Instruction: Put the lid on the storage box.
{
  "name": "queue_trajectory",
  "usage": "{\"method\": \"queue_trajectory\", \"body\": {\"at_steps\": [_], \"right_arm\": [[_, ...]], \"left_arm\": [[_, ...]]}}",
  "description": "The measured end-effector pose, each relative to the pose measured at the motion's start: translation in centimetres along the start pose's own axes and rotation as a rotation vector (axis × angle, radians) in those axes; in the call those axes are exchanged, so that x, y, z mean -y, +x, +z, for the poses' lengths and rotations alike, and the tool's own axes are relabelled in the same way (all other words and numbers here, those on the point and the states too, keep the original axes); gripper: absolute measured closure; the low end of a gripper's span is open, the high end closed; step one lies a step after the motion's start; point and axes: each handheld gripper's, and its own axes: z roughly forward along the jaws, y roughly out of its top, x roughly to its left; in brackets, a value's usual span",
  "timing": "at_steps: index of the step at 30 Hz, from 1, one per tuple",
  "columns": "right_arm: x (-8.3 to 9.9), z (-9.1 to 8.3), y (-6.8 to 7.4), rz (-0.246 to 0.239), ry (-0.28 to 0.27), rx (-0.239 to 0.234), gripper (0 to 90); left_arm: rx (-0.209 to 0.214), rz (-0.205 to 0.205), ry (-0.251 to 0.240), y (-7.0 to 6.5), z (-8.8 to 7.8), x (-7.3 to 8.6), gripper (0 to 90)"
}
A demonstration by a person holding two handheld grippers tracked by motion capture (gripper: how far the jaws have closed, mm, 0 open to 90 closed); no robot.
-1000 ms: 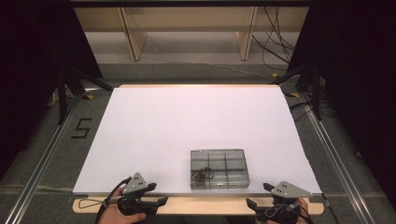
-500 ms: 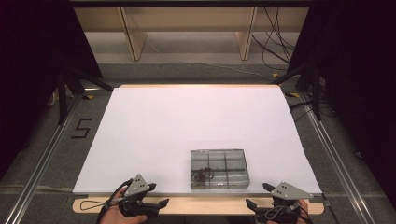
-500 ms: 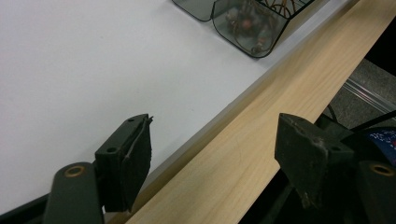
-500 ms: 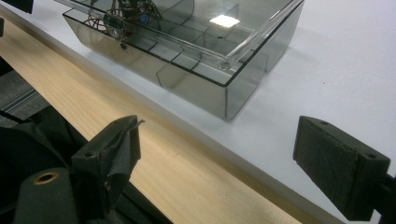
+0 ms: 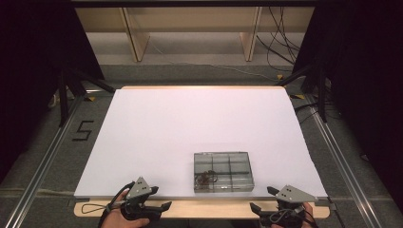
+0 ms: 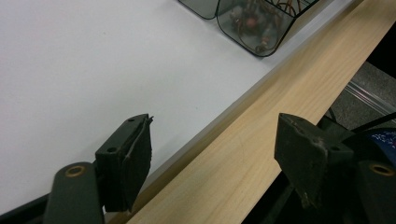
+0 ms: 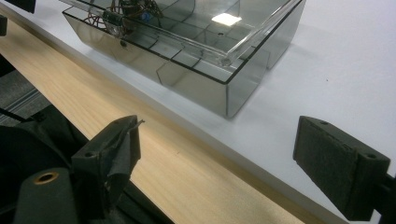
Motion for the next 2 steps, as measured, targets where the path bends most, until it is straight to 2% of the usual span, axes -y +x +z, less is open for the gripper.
{"method": "queue_trajectory", "body": {"at_steps": [2], "right_arm": [[-0.01,0.03,-0.02,0.0,0.0,-0.003,15.9]], "left_arm": [[0.001,-0.007,-0.001,-0.03,0.05,0.02,27.2]]}}
